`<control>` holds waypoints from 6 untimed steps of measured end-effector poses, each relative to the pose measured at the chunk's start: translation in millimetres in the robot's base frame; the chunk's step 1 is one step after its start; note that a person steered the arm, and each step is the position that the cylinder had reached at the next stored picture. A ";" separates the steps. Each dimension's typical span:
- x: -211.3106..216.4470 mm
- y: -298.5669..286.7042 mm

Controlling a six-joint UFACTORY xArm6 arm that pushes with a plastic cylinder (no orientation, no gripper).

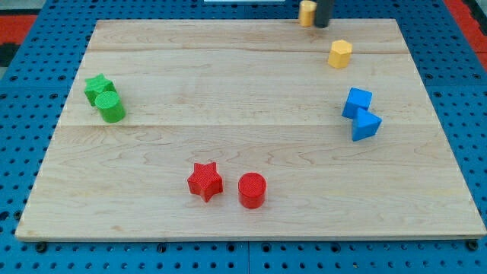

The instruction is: Drag the hexagon to the top center of the board

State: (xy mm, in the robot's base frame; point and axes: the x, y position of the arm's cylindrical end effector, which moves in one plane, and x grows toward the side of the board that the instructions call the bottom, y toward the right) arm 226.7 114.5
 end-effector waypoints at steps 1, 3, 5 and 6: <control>88.0 -27.0; 68.1 75.7; 54.1 -112.1; 71.9 -56.5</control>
State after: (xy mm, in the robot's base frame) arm 298.6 58.0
